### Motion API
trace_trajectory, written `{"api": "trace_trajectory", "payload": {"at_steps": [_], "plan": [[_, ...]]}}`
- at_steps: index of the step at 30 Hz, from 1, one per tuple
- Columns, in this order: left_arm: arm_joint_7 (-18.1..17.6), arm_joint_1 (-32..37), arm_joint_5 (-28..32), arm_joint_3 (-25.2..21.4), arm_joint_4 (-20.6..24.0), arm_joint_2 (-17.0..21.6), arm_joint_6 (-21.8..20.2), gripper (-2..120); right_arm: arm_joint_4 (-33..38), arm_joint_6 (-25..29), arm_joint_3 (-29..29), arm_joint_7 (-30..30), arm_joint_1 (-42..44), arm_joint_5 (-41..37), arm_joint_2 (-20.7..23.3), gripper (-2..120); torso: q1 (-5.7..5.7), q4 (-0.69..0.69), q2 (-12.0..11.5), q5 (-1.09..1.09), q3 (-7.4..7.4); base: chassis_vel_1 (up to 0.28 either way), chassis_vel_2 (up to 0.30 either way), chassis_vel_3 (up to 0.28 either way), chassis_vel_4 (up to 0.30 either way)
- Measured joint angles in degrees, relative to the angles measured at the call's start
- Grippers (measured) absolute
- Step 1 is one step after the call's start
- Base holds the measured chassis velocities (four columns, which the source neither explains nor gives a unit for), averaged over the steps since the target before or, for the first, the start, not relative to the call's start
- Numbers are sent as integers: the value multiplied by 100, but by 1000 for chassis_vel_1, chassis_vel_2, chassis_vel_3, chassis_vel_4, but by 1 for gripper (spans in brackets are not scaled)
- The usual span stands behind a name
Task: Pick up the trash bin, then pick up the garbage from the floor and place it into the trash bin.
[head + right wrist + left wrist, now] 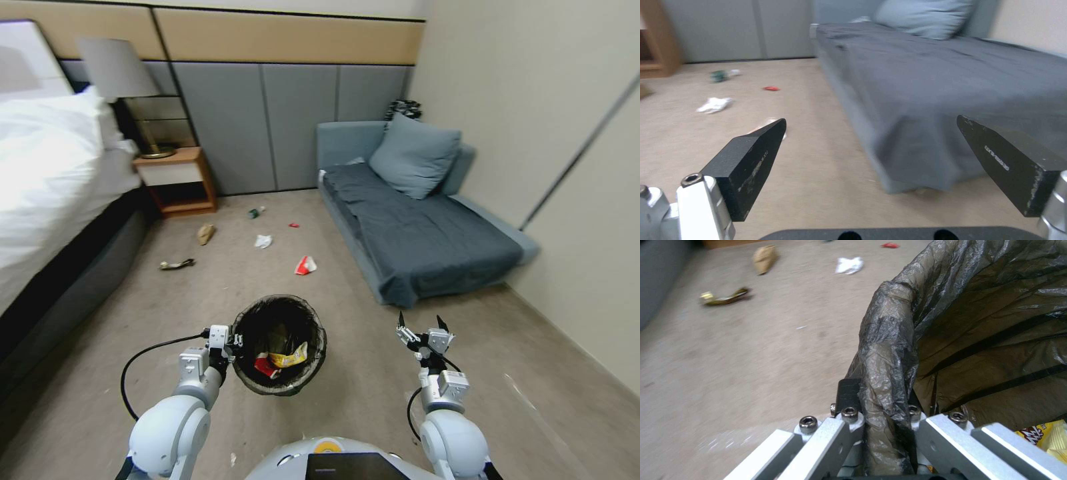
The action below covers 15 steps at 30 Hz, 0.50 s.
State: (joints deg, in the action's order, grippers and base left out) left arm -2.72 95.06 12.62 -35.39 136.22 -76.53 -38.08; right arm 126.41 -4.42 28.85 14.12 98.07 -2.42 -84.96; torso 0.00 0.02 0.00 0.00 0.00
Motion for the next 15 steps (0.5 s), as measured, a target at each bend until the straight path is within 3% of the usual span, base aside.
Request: {"api": "trace_trajectory", "payload": {"at_steps": [5, 15], "plan": [[-199, -4, -16, -9, -60, -11, 203, 1, 1, -3, 8, 34, 4, 2, -2, 100, 0, -1, 0, -1, 0, 61, 67, 82, 55], [-219, 55, -2, -11, -23, -59, 225, 1, 1, 2, 5, 43, 25, 6, -11, 100, 0, -2, 0, 0, 0, 0, 0, 0, 0]]}}
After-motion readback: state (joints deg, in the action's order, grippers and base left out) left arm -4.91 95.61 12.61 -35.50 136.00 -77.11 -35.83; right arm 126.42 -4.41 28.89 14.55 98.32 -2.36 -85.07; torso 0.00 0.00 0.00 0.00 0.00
